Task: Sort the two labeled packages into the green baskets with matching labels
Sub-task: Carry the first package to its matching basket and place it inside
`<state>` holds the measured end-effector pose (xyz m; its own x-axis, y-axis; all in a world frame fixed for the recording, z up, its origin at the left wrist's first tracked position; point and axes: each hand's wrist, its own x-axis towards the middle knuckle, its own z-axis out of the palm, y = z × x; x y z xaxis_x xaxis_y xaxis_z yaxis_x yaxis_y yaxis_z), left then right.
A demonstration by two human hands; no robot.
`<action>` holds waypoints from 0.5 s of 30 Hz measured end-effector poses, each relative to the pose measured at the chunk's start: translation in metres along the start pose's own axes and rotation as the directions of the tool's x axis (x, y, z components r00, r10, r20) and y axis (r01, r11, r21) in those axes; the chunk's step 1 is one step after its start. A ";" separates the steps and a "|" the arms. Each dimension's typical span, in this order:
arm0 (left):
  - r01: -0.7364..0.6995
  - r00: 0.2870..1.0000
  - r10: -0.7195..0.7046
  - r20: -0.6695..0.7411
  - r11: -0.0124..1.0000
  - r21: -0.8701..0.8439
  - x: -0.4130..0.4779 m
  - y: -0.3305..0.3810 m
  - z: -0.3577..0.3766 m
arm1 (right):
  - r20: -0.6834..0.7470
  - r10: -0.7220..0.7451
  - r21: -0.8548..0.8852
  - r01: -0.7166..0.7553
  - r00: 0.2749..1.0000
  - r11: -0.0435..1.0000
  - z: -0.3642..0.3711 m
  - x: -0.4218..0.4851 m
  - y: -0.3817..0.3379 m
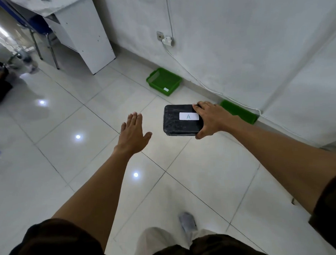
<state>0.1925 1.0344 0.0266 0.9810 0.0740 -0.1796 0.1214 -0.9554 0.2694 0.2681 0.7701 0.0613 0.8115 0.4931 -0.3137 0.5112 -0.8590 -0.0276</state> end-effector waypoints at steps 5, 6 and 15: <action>-0.040 0.999 0.040 0.024 0.999 0.000 0.077 -0.067 -0.018 | 0.013 0.038 0.023 -0.038 0.999 0.999 -0.016 0.090 -0.035; -0.052 0.998 0.052 0.039 0.999 0.000 0.090 -0.079 -0.020 | 0.020 0.046 0.020 -0.047 0.999 0.999 -0.017 0.106 -0.043; -0.145 0.979 0.136 0.152 0.988 0.048 0.226 -0.204 -0.072 | 0.029 0.175 0.091 -0.176 0.984 0.980 -0.052 0.253 -0.108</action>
<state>0.4002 1.2664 -0.0003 0.9539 -0.1009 -0.2827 -0.0292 -0.9686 0.2470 0.4326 0.9946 0.0339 0.8798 0.3314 -0.3409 0.3321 -0.9415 -0.0580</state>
